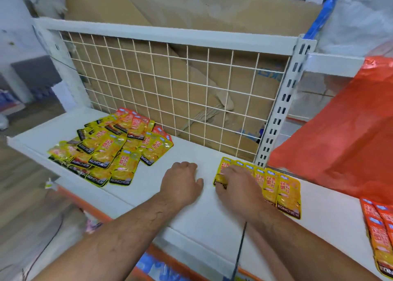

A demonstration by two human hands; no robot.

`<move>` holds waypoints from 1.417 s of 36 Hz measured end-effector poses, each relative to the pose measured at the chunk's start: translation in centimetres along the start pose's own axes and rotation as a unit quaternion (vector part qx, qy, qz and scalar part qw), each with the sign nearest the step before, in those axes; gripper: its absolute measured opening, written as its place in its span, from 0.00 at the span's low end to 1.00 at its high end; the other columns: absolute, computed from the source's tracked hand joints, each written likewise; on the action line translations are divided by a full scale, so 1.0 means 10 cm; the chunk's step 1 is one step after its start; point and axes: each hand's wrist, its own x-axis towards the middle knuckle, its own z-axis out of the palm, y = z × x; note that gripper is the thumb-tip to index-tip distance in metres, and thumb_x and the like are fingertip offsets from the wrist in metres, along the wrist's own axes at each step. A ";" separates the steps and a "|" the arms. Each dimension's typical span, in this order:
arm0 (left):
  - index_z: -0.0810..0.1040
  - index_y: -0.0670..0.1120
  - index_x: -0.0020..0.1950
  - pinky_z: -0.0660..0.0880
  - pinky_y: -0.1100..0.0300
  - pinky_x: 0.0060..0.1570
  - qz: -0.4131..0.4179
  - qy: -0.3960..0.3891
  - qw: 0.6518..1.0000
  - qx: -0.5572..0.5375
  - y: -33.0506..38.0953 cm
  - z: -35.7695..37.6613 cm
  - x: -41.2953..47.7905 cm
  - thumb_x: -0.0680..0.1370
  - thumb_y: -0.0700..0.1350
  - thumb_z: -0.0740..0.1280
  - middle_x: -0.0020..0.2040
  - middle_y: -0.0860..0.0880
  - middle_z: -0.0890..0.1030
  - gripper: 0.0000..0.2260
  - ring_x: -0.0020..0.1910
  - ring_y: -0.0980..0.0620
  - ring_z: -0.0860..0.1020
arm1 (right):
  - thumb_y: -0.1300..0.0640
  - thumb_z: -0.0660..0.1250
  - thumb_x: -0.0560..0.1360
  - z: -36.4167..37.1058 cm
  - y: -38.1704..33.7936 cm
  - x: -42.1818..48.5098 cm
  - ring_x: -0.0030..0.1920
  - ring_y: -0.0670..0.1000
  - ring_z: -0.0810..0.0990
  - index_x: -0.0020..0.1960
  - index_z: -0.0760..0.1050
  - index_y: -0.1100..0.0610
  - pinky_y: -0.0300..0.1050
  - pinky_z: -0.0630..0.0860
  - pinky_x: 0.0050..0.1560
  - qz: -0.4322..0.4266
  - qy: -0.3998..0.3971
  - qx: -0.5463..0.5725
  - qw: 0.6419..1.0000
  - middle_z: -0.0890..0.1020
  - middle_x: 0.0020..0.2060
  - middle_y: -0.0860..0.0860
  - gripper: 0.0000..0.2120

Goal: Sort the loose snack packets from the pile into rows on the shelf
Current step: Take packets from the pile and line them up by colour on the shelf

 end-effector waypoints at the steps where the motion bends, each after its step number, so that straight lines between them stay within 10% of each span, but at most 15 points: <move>1: 0.74 0.49 0.66 0.71 0.54 0.58 0.000 -0.003 1.000 0.003 -0.04 0.00 0.01 0.77 0.55 0.62 0.63 0.49 0.77 0.19 0.63 0.46 0.71 | 0.47 0.62 0.76 0.00 -0.03 0.02 0.68 0.53 0.69 0.67 0.74 0.51 0.44 0.68 0.66 0.001 -0.008 0.002 1.000 0.74 0.66 0.48 0.21; 20: 0.72 0.47 0.62 0.71 0.52 0.53 0.040 -0.067 0.982 0.169 -1.97 -0.59 0.60 0.73 0.47 0.64 0.61 0.45 0.72 0.18 0.61 0.43 0.69 | 0.43 0.59 0.74 0.68 -1.84 1.23 0.50 0.56 0.79 0.51 0.75 0.52 0.47 0.75 0.46 0.151 -0.049 0.037 0.987 0.80 0.48 0.51 0.14; 27: 0.73 0.53 0.67 0.68 0.50 0.57 0.122 -0.084 0.975 0.164 -2.16 -0.61 0.68 0.75 0.53 0.63 0.63 0.47 0.71 0.20 0.63 0.43 0.67 | 0.26 0.60 0.70 0.82 -2.09 1.55 0.58 0.58 0.78 0.62 0.67 0.55 0.50 0.73 0.50 0.230 -0.050 0.015 0.972 0.76 0.57 0.53 0.37; 38: 0.70 0.44 0.66 0.66 0.47 0.62 0.135 -0.096 0.976 0.139 -2.19 -0.57 0.84 0.71 0.69 0.64 0.65 0.42 0.68 0.35 0.65 0.43 0.64 | 0.32 0.70 0.64 0.71 -1.95 1.70 0.56 0.51 0.78 0.55 0.72 0.50 0.43 0.71 0.46 0.299 -0.113 -0.050 0.946 0.77 0.54 0.49 0.29; 43: 0.70 0.44 0.67 0.68 0.47 0.61 0.147 -0.120 0.973 0.128 -2.14 -0.56 0.90 0.71 0.64 0.68 0.66 0.42 0.68 0.32 0.66 0.43 0.65 | 0.42 0.71 0.63 0.65 -1.91 1.64 0.42 0.50 0.79 0.43 0.72 0.51 0.40 0.73 0.41 0.330 -0.097 -0.018 0.939 0.78 0.37 0.44 0.17; 51: 0.66 0.43 0.61 0.71 0.54 0.41 0.133 -0.142 0.980 0.040 -1.93 -0.51 0.90 0.74 0.47 0.69 0.52 0.46 0.80 0.20 0.52 0.42 0.80 | 0.46 0.71 0.70 0.63 -1.76 1.40 0.52 0.57 0.80 0.51 0.68 0.56 0.46 0.72 0.43 0.352 -0.027 0.063 0.933 0.79 0.48 0.51 0.18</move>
